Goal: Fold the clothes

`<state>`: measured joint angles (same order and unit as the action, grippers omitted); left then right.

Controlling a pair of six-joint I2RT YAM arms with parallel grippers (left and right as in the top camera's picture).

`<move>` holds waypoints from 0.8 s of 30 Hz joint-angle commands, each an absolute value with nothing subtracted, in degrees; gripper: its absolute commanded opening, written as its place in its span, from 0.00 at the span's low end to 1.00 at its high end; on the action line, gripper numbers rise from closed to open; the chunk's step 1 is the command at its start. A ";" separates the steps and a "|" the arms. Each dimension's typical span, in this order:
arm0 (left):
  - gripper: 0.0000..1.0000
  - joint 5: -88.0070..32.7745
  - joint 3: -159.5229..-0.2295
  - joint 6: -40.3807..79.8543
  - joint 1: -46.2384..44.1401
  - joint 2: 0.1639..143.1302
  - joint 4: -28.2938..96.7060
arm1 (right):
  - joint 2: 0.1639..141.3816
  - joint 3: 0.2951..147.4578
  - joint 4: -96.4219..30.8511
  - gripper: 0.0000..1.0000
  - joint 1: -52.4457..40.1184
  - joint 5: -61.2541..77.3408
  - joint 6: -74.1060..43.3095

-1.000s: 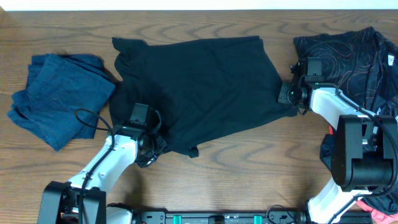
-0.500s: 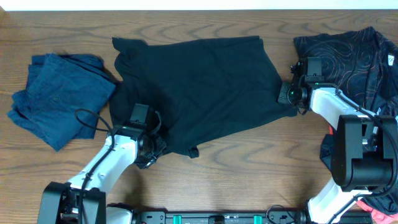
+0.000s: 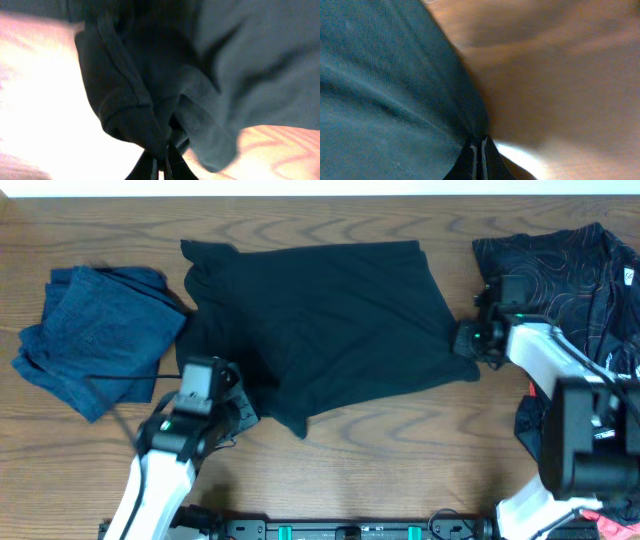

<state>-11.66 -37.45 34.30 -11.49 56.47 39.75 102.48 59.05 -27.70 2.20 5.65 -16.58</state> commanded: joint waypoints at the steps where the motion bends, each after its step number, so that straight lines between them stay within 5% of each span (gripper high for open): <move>1: 0.06 -11.55 -39.94 28.53 -9.26 49.71 40.25 | 91.74 59.18 -29.50 0.01 5.48 4.99 -17.80; 13: 0.06 -11.53 -54.30 28.40 -2.52 41.47 40.03 | 56.47 61.73 -37.93 0.01 10.31 4.12 -16.21; 24: 0.06 -11.60 -72.44 28.05 -2.55 41.45 43.00 | 44.05 70.06 -41.15 0.01 10.46 -0.23 -13.32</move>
<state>-11.84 -68.62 29.50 -2.98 41.82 42.68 44.95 66.85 -40.80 9.78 2.57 -15.42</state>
